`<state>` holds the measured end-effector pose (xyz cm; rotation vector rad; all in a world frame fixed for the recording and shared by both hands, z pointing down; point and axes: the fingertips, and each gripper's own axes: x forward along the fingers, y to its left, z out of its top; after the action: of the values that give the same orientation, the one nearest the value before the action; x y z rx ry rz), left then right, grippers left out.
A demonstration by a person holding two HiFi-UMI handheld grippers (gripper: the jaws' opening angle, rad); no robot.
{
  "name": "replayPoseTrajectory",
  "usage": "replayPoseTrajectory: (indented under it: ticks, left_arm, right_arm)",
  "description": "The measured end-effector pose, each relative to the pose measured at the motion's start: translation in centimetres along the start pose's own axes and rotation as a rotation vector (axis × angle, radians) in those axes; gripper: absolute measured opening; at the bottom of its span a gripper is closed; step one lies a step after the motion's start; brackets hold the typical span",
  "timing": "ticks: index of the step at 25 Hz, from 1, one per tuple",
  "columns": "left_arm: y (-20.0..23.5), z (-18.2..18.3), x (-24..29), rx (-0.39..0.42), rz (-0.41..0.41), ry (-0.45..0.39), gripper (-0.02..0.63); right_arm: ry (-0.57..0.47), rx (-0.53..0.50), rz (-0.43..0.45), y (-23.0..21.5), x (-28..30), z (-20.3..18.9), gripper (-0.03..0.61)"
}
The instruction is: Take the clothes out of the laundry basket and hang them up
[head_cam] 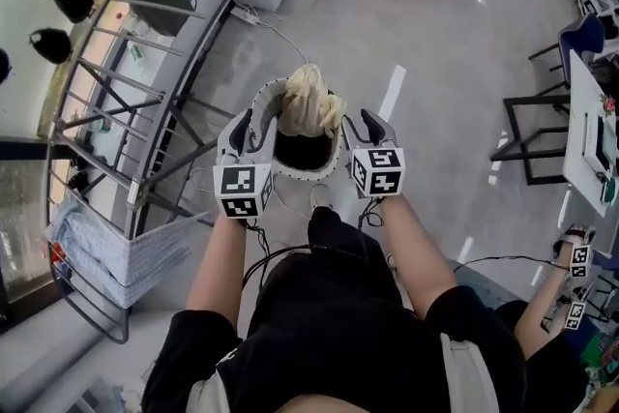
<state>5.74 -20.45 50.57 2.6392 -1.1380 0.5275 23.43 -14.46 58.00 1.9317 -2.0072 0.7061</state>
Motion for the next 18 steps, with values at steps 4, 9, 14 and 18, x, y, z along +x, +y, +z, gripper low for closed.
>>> replayPoseTrajectory:
  ticks: [4, 9, 14, 18]
  left_arm:
    - [-0.2, -2.3, 2.0, -0.026, 0.009, 0.047, 0.178]
    - [-0.3, -4.9, 4.3, -0.048, 0.034, 0.100, 0.176]
    - [1.3, -7.4, 6.7, -0.076, 0.064, 0.133, 0.173]
    - [2.9, -9.5, 7.9, -0.105, 0.099, 0.169, 0.173]
  right_arm:
    - [0.124, 0.023, 0.005, -2.1, 4.0, -5.0, 0.176]
    - [0.258, 0.023, 0.024, -4.2, 9.5, -10.5, 0.179]
    - [0.363, -0.004, 0.042, -5.5, 16.9, -14.5, 0.186]
    - [0.437, 0.013, 0.036, -6.8, 23.2, -17.3, 0.187]
